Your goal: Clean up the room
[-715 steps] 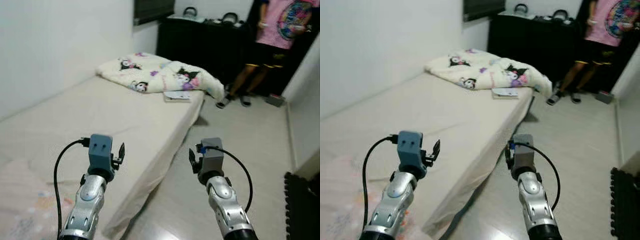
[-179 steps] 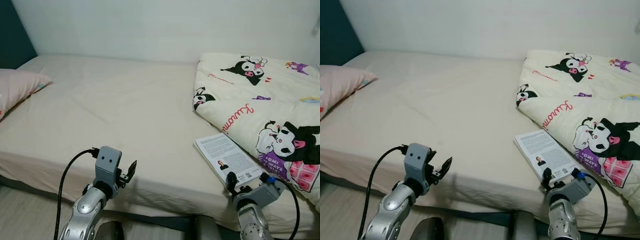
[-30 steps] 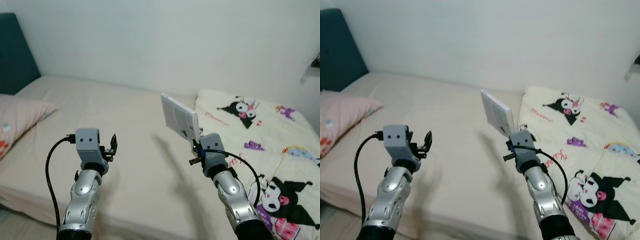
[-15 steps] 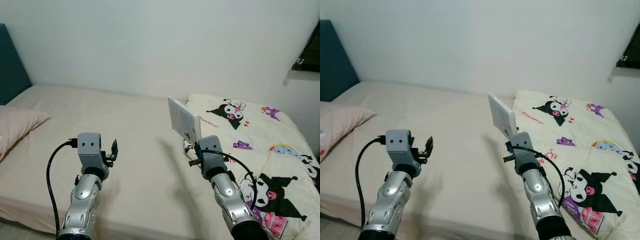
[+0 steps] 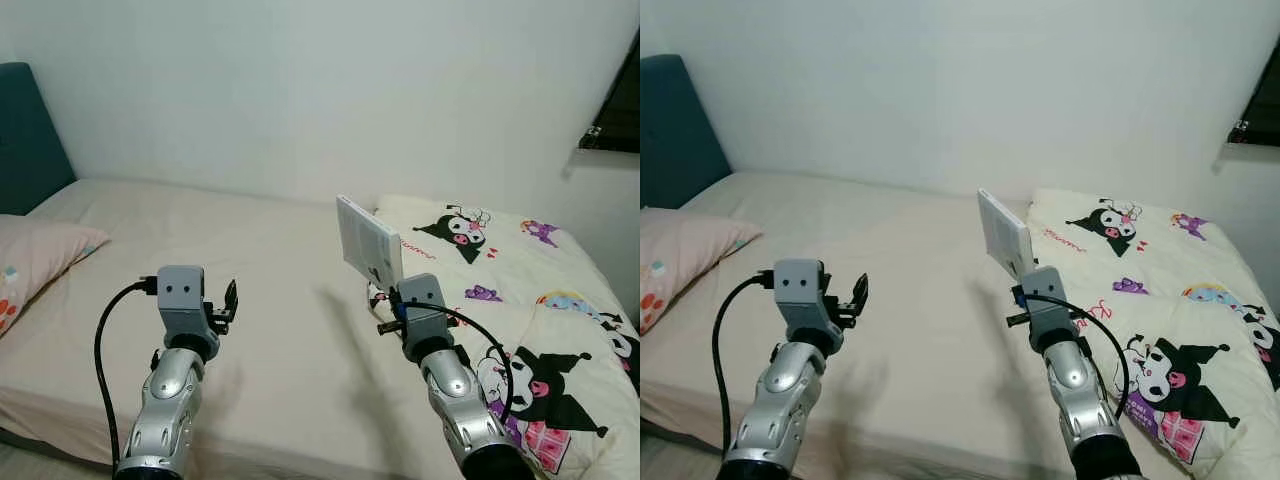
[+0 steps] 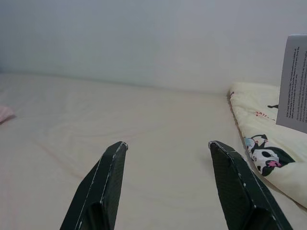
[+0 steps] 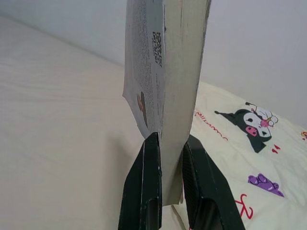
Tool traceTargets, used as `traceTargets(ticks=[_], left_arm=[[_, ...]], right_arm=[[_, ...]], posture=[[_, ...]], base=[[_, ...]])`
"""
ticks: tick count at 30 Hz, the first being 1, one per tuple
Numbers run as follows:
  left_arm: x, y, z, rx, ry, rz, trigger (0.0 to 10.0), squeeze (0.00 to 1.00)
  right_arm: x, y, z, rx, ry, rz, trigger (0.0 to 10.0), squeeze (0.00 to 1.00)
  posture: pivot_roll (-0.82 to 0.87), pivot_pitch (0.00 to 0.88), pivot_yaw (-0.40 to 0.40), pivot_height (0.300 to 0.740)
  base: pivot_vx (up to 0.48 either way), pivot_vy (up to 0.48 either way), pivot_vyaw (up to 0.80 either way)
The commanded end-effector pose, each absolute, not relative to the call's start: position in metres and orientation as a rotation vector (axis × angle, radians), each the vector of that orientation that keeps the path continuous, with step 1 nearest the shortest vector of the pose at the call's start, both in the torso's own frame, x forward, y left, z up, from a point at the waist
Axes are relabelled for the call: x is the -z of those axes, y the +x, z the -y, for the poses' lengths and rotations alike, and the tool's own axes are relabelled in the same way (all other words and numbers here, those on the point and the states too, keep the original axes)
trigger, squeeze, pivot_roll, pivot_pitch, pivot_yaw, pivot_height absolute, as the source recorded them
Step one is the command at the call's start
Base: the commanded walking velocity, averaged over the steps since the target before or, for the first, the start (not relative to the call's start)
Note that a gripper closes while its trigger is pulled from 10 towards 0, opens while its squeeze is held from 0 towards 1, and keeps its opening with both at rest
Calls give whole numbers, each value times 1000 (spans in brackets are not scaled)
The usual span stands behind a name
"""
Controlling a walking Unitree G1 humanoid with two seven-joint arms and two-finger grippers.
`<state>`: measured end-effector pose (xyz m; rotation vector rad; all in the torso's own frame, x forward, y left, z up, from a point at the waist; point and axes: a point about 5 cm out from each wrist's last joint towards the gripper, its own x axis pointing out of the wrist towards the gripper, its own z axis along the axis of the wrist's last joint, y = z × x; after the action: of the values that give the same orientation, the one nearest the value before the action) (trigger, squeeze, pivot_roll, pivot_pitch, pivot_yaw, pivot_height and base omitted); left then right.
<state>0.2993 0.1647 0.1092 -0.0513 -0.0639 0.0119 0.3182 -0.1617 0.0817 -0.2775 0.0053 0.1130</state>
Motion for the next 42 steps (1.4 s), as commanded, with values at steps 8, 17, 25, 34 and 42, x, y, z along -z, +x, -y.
traceTargets(ticks=[8,17,25,34,42], left_arm=[[-114,304,-162,14,-37,80,10000,0],[-116,305,-160,29,-40,92,10000,0],[-117,306,-158,41,-47,95,10000,0],[-118,306,-157,58,-46,100,10000,0],[-118,307,-157,62,-44,101,10000,0]], right_arm=[[-86,318,164,-82,-243,19,10000,0],[-87,318,164,-79,-243,26,10000,0],[-87,318,164,-85,-248,28,10000,0],[-87,318,164,-84,-247,27,10000,0],[-87,318,163,-82,-246,27,10000,0]], posture=[[82,0,-38,739],[76,0,-33,739],[76,0,-34,739],[74,0,-31,739],[74,0,-27,739]], base=[[0,0,-600],[0,0,-89],[0,0,0],[0,333,0],[0,397,0]])
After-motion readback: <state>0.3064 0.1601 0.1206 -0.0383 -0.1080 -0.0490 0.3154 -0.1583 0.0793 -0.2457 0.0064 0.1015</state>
